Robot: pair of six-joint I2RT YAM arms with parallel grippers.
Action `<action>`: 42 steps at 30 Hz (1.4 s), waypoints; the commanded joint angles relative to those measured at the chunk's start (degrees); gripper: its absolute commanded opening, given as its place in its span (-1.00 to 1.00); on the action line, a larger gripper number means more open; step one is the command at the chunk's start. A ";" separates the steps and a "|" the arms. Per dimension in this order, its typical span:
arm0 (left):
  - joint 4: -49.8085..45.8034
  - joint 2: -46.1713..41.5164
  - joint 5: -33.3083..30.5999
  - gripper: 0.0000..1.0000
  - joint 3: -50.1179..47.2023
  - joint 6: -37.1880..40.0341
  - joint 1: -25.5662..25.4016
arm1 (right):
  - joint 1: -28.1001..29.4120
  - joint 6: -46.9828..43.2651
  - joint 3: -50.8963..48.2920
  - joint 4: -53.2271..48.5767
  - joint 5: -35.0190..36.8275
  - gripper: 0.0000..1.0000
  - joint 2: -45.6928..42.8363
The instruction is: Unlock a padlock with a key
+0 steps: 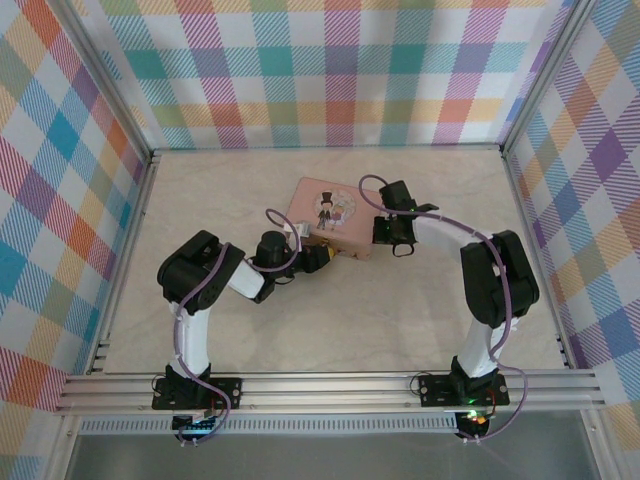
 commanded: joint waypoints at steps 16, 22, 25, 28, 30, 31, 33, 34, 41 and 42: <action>-13.29 -4.21 6.80 -0.63 0.57 0.57 -0.32 | 0.18 -11.02 20.72 -0.28 -7.43 -1.00 13.53; -17.46 -5.26 4.24 -0.63 2.46 -3.32 -0.87 | -2.03 -8.77 18.34 -3.25 -5.17 -1.00 10.12; -19.01 -6.20 2.60 -0.62 3.46 -6.03 -0.95 | -3.32 -7.24 13.61 -3.11 -4.06 -1.00 5.76; -21.07 -7.08 2.37 -0.63 5.04 -7.50 -1.12 | -4.00 -6.02 8.17 -2.38 -3.75 -1.00 0.86; -23.45 -7.69 2.58 -0.63 6.54 -8.00 -1.31 | -4.30 -5.26 5.06 -1.74 -3.92 -1.00 -2.46; -24.65 -8.11 2.54 -0.63 7.18 -8.50 -1.40 | -4.36 -4.75 3.34 -1.68 -4.14 -1.00 -4.27; -26.08 -8.91 2.89 -0.65 8.21 -9.45 -1.47 | -4.33 -3.46 -0.21 -0.63 -5.19 -1.00 -8.22; -26.88 -9.33 2.98 -0.65 8.77 -10.00 -1.49 | -4.31 -2.69 -2.18 0.10 -6.23 -1.00 -10.49; -29.98 -11.46 2.98 -0.65 12.04 -13.06 -1.62 | -4.30 3.62 -14.36 7.10 -15.87 -1.00 -25.52; -29.94 -11.74 2.75 -0.65 12.30 -13.66 -1.66 | -4.37 4.35 -15.45 7.75 -17.46 -1.00 -27.17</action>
